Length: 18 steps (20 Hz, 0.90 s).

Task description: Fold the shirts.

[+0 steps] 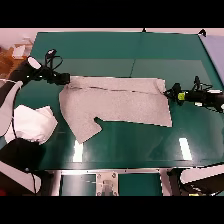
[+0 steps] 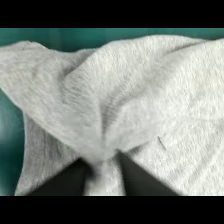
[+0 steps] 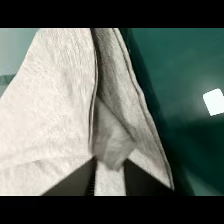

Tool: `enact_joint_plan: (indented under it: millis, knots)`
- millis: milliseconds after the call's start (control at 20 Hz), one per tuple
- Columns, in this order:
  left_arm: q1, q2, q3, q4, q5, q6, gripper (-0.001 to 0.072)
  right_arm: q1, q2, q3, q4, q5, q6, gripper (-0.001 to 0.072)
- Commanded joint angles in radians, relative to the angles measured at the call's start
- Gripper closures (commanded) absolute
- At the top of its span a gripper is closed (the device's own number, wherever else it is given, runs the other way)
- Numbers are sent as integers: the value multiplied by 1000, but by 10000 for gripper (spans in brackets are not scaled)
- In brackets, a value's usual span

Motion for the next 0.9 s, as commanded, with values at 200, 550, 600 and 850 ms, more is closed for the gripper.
enact_joint_plan:
  millis: [200,550,600,850]
  knots:
    - [122,48,105,8,-501,-194,157,-177,153,31,-93,306,27,440]
    - [171,534,-585,27,-386,-223,157,-283,607,-485,-201,246,63,440]
    - [171,599,-693,20,-340,-243,157,-281,655,-553,-200,204,68,440]
    - [105,688,-1033,-214,-73,-192,157,-279,702,-738,-200,81,67,418]
